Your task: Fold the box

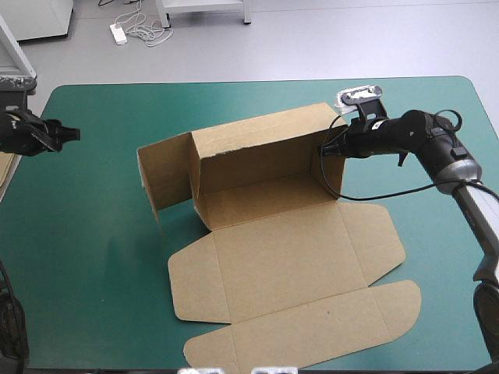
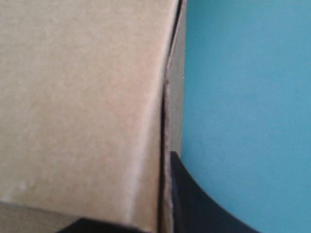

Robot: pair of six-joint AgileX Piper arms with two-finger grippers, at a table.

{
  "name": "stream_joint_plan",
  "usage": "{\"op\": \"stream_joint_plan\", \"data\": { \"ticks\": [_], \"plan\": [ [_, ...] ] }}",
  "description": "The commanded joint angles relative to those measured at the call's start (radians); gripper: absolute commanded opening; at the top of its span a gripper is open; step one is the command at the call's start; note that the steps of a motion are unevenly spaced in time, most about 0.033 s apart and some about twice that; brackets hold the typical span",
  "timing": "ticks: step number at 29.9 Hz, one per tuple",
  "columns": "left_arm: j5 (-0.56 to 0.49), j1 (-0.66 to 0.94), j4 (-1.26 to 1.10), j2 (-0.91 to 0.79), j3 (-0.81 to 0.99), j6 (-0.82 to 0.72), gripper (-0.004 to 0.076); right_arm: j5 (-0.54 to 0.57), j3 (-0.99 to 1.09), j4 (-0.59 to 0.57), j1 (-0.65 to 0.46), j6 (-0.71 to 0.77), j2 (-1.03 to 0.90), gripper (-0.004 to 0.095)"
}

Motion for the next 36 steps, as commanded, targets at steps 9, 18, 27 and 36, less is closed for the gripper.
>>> {"op": "stream_joint_plan", "data": {
  "ticks": [9, 18, 27, 36],
  "plan": [
    [-0.148, 0.008, -0.029, -0.032, 0.075, -0.006, 0.0403, 0.427, -0.468, -0.201, -0.005, 0.210, 0.117, -0.0015],
    [-0.157, 0.008, -0.032, -0.032, 0.075, -0.006, 0.0403, 0.485, -0.598, -0.265, -0.005, 0.271, 0.291, -0.0015],
    [-0.157, 0.008, -0.040, -0.032, 0.075, -0.006, 0.0403, 0.473, -0.603, -0.269, -0.005, 0.274, 0.402, -0.0015],
    [-0.157, 0.008, -0.081, -0.032, 0.075, 0.019, 0.0403, 0.358, -0.629, -0.269, -0.005, 0.261, 0.402, 0.0297]
  ]
}}
